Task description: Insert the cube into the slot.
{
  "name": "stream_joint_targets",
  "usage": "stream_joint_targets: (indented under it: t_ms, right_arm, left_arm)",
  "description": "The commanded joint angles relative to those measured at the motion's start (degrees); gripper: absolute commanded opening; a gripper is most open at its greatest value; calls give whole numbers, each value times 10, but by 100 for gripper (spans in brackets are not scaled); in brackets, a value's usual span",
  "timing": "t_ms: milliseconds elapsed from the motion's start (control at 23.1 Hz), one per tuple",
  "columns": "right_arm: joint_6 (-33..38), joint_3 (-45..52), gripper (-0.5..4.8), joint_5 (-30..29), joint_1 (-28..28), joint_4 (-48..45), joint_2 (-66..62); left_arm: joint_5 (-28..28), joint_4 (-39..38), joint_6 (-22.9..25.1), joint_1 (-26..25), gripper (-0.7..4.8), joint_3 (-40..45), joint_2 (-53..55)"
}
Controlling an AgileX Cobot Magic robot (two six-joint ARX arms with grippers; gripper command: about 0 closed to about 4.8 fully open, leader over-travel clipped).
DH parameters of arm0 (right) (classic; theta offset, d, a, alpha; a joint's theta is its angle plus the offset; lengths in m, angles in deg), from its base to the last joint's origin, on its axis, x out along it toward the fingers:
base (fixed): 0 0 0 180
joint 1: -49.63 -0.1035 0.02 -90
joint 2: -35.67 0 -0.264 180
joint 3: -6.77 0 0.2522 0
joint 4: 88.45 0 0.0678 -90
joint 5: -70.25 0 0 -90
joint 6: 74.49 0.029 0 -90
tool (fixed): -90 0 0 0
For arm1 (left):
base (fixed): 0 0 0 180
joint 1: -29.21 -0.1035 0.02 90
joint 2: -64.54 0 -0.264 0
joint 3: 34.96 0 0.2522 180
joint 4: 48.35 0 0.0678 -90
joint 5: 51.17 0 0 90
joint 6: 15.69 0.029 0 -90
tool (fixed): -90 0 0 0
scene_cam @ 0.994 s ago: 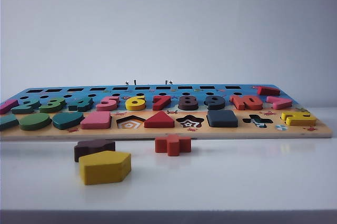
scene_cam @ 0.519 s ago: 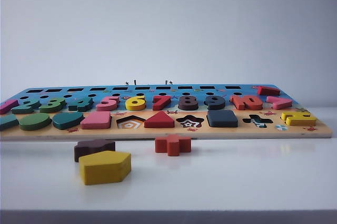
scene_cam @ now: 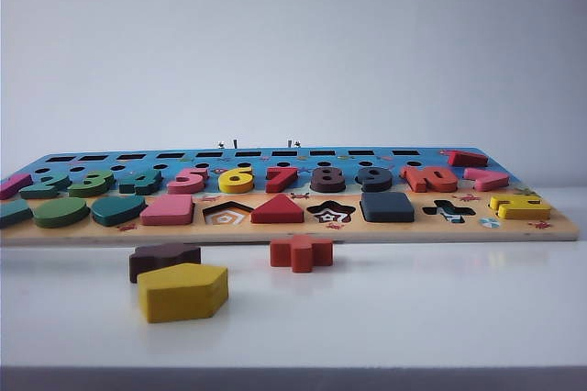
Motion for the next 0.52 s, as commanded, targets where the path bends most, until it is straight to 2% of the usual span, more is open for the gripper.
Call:
stream_joint_targets:
  t_ms: [43, 303, 519]
  right_arm:
    - [-4, 3, -4, 0, 0, 13, 1]
    - [-4, 3, -4, 0, 0, 13, 1]
    - [-4, 3, -4, 0, 0, 13, 1]
  left_arm:
    - [1, 9, 0, 0, 17, -1, 1]
    - [1, 9, 0, 0, 17, -1, 1]
    - [-5, 9, -44, 0, 17, -1, 1]
